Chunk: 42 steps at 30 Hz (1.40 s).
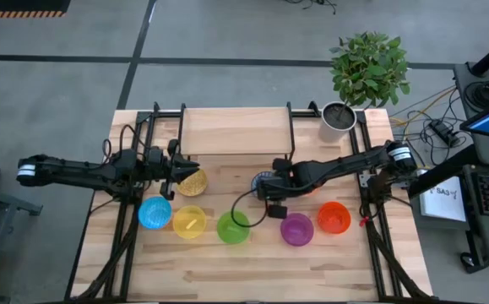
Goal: Place and stack bowls onto a shelf
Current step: Put the red bowl on the shelf
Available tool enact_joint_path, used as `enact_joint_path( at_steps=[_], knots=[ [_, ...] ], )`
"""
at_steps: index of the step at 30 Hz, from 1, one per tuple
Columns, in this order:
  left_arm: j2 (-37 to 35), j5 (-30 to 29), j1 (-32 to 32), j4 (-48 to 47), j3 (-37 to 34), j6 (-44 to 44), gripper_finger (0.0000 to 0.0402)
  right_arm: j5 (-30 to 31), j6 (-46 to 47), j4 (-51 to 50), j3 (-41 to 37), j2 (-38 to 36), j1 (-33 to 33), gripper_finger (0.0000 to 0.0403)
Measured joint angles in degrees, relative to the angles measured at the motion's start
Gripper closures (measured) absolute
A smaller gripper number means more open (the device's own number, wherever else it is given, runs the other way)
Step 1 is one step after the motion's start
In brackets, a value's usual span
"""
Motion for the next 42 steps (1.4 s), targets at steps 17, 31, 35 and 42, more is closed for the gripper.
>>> enact_joint_path(
  at_steps=[17,31,35,42],
  knots=[
    [0.29,0.00,0.00,0.00,-0.02,0.00,0.0361,-0.03,-1.01,15.89,-0.02,0.04,0.00,0.0394],
    [0.31,-0.01,0.00,-0.01,-0.02,0.44,0.0361,-3.27,-1.84,13.32,-0.57,0.04,0.50,0.0271],
    [0.31,-0.01,0.00,-0.01,-0.02,0.44,0.0361,-4.60,-1.82,13.31,-0.84,1.32,0.88,0.0226],
    [0.33,-0.02,0.00,0.00,-0.02,0.44,0.0361,-4.77,-0.26,12.61,-0.90,7.82,1.66,0.0211]
  ],
)
